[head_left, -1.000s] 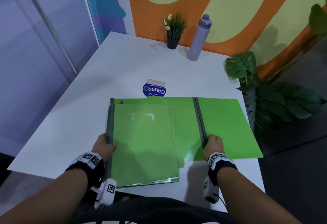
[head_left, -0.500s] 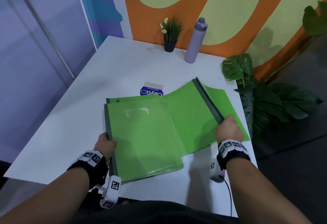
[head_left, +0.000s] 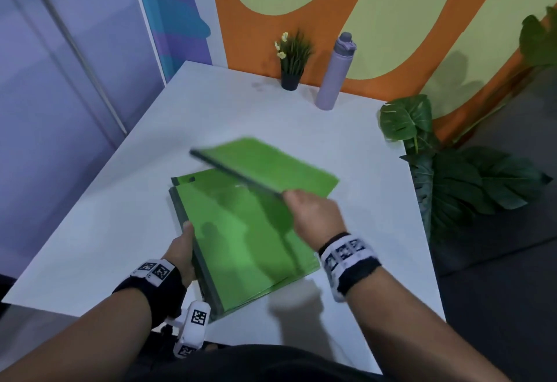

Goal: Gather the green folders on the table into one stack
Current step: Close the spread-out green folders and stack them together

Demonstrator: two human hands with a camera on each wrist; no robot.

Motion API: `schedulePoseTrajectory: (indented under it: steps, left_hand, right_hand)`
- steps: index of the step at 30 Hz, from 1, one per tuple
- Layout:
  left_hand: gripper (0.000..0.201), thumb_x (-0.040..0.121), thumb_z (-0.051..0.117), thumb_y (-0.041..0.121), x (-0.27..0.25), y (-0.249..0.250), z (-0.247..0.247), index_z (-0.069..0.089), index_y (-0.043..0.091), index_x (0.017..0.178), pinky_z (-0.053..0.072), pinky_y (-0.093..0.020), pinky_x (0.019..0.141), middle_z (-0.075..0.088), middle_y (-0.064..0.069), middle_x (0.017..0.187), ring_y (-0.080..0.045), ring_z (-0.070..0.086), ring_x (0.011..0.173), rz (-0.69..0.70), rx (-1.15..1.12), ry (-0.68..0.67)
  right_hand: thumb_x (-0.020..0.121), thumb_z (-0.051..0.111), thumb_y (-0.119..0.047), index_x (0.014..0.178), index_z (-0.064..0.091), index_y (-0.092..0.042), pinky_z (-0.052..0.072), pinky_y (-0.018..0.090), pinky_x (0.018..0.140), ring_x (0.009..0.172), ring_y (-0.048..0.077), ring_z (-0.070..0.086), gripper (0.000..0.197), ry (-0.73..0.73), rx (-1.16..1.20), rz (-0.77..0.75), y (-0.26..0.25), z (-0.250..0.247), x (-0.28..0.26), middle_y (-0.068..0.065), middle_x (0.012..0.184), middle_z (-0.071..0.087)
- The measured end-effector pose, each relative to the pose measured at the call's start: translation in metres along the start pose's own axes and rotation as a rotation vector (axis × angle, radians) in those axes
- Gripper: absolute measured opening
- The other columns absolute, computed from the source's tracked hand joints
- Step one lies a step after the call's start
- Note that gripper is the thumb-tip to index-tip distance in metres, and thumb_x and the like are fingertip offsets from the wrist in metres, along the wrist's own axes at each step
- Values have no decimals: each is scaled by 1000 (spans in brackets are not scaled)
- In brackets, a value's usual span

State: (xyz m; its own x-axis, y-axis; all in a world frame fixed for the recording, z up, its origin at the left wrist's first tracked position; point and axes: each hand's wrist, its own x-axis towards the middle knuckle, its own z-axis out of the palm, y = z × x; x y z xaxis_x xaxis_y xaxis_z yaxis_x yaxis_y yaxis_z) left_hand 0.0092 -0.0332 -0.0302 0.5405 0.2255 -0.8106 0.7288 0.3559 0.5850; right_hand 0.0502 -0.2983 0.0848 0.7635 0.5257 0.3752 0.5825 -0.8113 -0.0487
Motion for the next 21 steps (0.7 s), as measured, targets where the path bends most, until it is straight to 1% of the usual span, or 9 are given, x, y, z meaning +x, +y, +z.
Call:
schedulePoseTrajectory:
  steps: [2,4,5,8,11,14,16,18,21]
  left_hand:
    - [86,77,35,82,-4,4,1,60,14,123,52,-58,90,69,-20,117,-39,66,107,-1,-3,-38]
    - [117,54,43,95,-6,5,0,47,16,140,44,-63,98,57,-20,138,-42,56,123,-29,38,-45]
    - [126,49,47,95,1,3,-1,36,17,147,39,-65,102,46,-19,149,-44,47,131,-21,66,-30]
    - [118,64,53,84,10,-1,-6,21,13,153,34,-65,106,30,-21,157,-48,34,139,5,130,30]
    - [134,43,61,92,31,-10,-7,37,5,143,49,-61,93,57,-22,134,-44,58,117,43,220,60]
    - [114,47,71,82,45,-18,-8,49,3,126,57,-53,79,66,-19,113,-40,66,98,116,295,126]
    - [82,59,82,52,20,-11,1,54,3,119,56,-61,80,67,-26,111,-44,66,96,197,235,140]
    - [57,73,75,18,20,-9,3,49,0,121,55,-63,83,62,-29,114,-44,64,97,252,251,147]
    - [49,78,69,8,-10,12,10,46,8,120,55,-60,86,61,-23,112,-42,62,99,367,243,107]
  right_hand:
    - [89,29,-22,92,61,-12,48,34,42,55,29,59,33,-320,114,-152,-20,29,-27,7,72,62]
    - [97,15,-51,97,60,-16,53,39,59,71,24,61,57,-597,213,-219,-35,46,-50,4,82,64]
    - [96,13,-55,101,61,-18,53,41,69,79,23,60,61,-623,238,-218,-36,52,-59,4,89,65]
    - [93,35,-41,116,59,-18,42,47,99,114,24,52,40,-550,226,-65,-20,64,-73,5,122,60]
    - [85,40,-29,124,56,-23,38,52,102,125,28,46,42,-647,258,-29,-13,67,-81,3,137,52]
    - [81,49,-15,129,53,-28,33,49,105,124,25,45,50,-736,282,-221,-36,59,-81,-1,143,47]
    - [78,53,-9,132,51,-27,28,45,105,126,22,42,57,-749,319,-276,-46,54,-77,-2,145,45]
    - [78,51,-6,132,52,-25,29,44,106,125,21,44,57,-660,394,-228,-40,56,-72,-2,141,51]
    - [81,54,-9,134,52,-17,38,47,106,126,29,47,54,-439,469,90,-12,60,-63,9,139,53]
